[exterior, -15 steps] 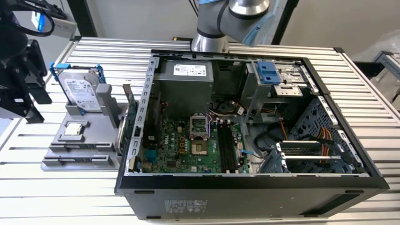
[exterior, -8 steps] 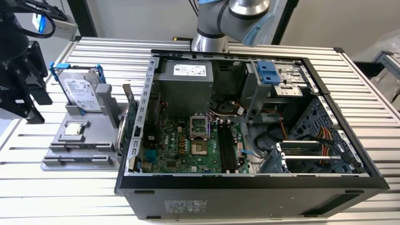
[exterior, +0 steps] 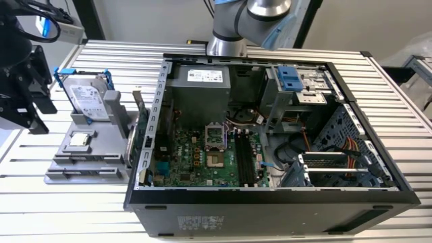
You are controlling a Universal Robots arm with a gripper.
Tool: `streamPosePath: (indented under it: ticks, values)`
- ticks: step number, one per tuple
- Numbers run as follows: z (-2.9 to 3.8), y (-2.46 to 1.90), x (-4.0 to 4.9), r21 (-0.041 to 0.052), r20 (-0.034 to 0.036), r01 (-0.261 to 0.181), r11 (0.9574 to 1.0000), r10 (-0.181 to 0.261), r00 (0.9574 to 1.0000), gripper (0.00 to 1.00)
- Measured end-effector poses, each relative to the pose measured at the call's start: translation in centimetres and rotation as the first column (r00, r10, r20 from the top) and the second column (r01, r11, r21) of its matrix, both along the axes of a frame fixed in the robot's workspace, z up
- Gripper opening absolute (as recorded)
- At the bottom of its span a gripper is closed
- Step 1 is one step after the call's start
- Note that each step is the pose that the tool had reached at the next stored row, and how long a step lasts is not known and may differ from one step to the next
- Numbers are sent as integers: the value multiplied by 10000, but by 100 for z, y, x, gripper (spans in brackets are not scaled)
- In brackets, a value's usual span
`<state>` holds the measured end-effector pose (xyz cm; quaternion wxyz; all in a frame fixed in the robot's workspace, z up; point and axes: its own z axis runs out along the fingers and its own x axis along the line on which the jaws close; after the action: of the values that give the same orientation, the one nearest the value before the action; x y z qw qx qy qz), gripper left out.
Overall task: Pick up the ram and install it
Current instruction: 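Pick up the ram and move it above insertion slot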
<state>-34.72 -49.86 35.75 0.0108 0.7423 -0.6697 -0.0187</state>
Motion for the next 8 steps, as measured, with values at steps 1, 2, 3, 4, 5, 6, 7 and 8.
streamPosePath:
  ticks: [1, 2, 3, 4, 5, 6, 7, 8]
  values:
    - [-3, 0, 0, 0, -1, 0, 10000, 0, 10000, 100]
    - [-6, 0, 0, -1, -1, 0, 10000, 0, 10000, 100]
    - [-9, 0, 0, -1, -2, 0, 10000, 0, 10000, 100]
    - [-11, 0, 0, -1, -2, 0, 10000, 0, 10000, 100]
    - [-15, 0, 0, -1, -1, 0, 10000, 0, 10000, 100]
    - [-18, 0, 0, 0, -1, 0, 10000, 0, 10000, 100]
    - [-21, 0, 0, -1, -1, 0, 10000, 0, 10000, 100]
    - [-24, 0, 0, 0, -1, 0, 10000, 0, 10000, 100]
